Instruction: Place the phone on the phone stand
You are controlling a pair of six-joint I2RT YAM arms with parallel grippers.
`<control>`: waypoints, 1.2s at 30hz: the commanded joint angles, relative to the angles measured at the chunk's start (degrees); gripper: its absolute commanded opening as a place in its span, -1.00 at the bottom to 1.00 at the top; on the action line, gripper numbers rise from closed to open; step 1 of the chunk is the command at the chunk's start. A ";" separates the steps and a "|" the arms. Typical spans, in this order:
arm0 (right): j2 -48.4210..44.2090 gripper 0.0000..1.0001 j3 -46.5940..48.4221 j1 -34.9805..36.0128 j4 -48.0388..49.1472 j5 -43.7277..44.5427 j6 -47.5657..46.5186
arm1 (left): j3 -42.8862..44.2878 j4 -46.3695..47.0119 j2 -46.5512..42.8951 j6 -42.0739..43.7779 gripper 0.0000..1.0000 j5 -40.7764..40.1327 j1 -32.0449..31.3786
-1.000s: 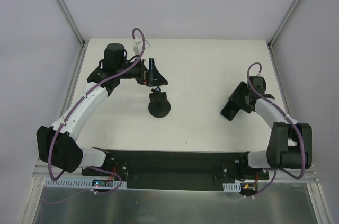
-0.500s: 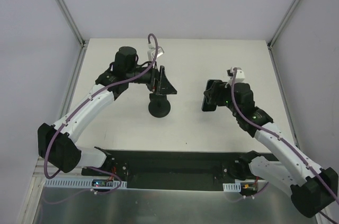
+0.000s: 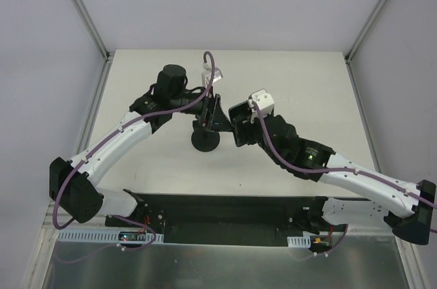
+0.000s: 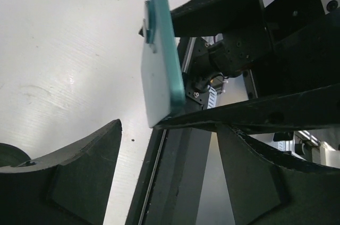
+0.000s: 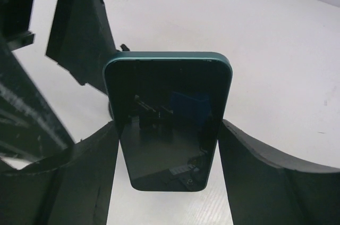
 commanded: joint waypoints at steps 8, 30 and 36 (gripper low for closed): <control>5.64 -0.99 6.17 7.61 5.09 9.81 -4.10 | -0.51 2.12 -0.92 1.37 -0.02 -0.97 -1.42; -6.06 -0.99 -3.77 9.81 3.59 12.18 3.90 | -1.12 2.73 -3.65 3.30 0.81 0.17 -0.89; -2.19 -0.99 -1.22 11.57 5.53 11.74 2.76 | -0.94 3.79 -2.42 0.14 0.38 -0.43 -1.06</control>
